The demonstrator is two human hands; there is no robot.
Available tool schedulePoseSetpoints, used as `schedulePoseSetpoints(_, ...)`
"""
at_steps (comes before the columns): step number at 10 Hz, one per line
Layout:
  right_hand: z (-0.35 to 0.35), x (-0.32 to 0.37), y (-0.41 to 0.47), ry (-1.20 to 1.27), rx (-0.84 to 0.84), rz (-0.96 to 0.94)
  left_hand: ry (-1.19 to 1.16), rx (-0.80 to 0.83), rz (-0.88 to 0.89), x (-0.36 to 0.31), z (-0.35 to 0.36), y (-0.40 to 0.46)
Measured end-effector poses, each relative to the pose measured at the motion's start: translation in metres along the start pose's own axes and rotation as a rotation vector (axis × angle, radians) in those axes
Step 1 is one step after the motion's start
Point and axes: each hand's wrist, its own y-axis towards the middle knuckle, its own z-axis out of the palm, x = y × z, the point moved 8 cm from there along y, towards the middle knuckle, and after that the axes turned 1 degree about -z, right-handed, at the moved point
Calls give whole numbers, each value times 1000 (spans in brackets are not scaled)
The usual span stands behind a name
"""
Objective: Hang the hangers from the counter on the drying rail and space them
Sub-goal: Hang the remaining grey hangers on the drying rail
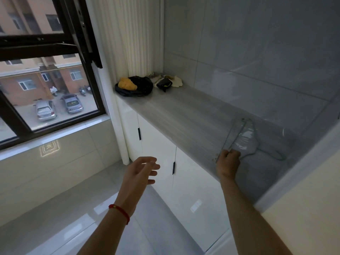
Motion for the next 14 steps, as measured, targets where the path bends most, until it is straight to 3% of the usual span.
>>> schedulePoseSetpoints(1, 17, 26, -44, 86, 164, -235, 30, 9, -7, 2, 1, -5)
schedulePoseSetpoints(3, 81, 68, -186, 166, 659, -484, 30, 12, -162, 17, -4, -17)
schedulePoseSetpoints(4, 112, 84, -257, 176, 887, -502, -98, -105, -224, 28, -37, -29)
schedulePoseSetpoints(5, 144, 104, -349, -65, 1066, -559, -240, -318, -264, 37, -96, -52)
schedulePoseSetpoints(6, 147, 94, -428, -1017, 1072, -1093, -433, -484, -292, 52, -155, -91)
schedulePoseSetpoints(7, 141, 106, -476, -126, 1511, -546, -515, -618, -254, 60, -208, -135)
schedulePoseSetpoints(8, 156, 134, -536, 260, 1750, -675, -481, -756, -207, 65, -263, -183)
schedulePoseSetpoints(9, 151, 162, -597, 338, 1851, -823, -399, -910, -187, 72, -323, -242)
schedulePoseSetpoints(10, 152, 192, -630, 468, 1832, -855, -406, -1001, -182, 76, -372, -302)
schedulePoseSetpoints(12, 147, 243, -719, 578, 1931, -777, -412, -1198, -35, 59, -447, -408)
schedulePoseSetpoints(14, 126, 283, -784, 700, 1944, -824, -438, -1235, 116, 23, -494, -456)
